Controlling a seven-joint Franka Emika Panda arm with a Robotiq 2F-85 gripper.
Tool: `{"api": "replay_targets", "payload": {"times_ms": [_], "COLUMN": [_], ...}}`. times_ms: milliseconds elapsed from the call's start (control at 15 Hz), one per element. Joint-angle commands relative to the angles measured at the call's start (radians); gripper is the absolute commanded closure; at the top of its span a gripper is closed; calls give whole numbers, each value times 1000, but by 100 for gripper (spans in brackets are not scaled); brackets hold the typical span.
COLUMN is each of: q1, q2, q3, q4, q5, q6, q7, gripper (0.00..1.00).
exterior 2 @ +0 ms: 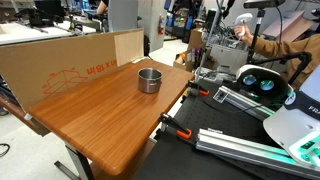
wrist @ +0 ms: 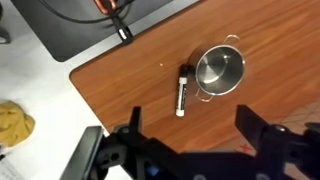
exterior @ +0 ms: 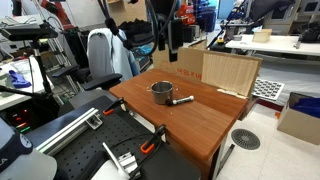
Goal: Pick up the pen from the table and put it in the silver pot.
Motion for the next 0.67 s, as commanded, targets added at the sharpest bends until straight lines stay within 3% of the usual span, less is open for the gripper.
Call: {"api": "replay_targets", "payload": {"times_ms": [0,267,600], "q1": [-10,0,32], "q2": [127,289,445], "q3": [0,-18,-51], "q4": [9,24,88], "q5": [-36,-62,-56], "q6": [183,360,436], "q7": [76,145,193], "gripper": [0,0,0]}}
